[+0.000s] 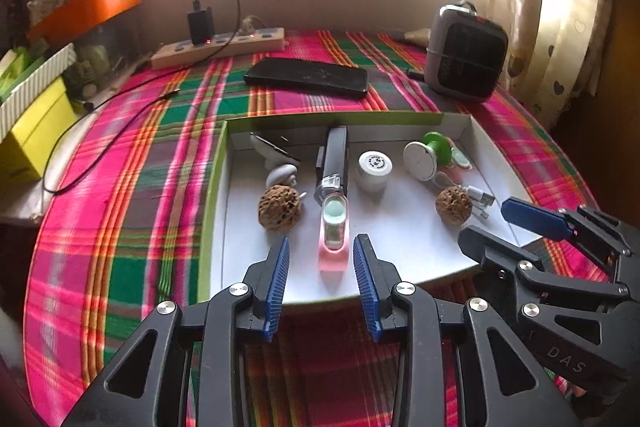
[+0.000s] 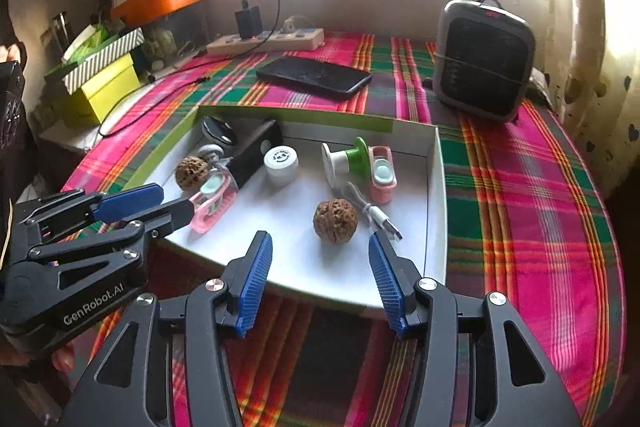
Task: Organize objects
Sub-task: 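Lower the walnut into the box and open the right tool while the left releases the clip, then withdraw both open tools away from the box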
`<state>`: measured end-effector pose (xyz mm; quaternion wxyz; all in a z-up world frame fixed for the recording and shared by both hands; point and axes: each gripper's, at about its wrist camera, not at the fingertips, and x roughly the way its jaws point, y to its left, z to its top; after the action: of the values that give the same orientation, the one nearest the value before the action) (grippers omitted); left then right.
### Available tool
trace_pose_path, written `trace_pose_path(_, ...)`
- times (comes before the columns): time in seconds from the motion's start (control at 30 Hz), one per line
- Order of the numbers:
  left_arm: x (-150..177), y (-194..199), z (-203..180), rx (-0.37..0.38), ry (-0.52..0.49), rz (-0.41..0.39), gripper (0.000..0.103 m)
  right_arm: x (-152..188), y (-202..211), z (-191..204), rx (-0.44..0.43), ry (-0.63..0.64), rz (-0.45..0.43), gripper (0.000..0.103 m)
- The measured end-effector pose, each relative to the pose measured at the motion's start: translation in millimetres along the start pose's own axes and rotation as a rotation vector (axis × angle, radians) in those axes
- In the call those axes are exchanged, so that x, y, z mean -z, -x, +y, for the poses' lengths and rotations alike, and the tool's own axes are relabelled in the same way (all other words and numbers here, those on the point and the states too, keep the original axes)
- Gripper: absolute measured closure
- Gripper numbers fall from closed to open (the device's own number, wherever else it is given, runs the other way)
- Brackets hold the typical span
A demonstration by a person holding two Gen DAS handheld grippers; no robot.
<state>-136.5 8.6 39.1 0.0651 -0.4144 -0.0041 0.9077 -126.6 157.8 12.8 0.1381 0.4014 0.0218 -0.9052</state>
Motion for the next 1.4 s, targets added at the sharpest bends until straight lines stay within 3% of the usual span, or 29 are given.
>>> trace_pose_path(0.4, 25.4, 30.5, 2.5, -0.018, 0.009, -0.045, 0.071, 28.8, 26.9, 10.1, 0.024, -0.019, -0.028, 0.051)
trace_pose_path(0.8, 63.3, 14.5, 1.9, -0.062, 0.021, 0.032, 0.071, 60.6, 9.4, 15.4, 0.055, -0.017, 0.054, 0.051)
trace_pose_path(1.07, 66.4, 14.0, -3.3, -0.087, 0.013, 0.019, 0.071, 63.1, 11.2, 14.7, 0.101, -0.012, 0.039, 0.05)
trace_pose_path(1.17, 66.9, 13.4, -4.9, -0.094, 0.014, 0.017, 0.068, 63.1, 10.2, 13.1, 0.116, -0.023, 0.041, 0.042)
trace_pose_path(1.4, 66.9, 13.0, -6.0, -0.092, 0.013, 0.016, 0.066, 63.7, 10.1, 13.5, 0.12, -0.027, 0.04, 0.04)
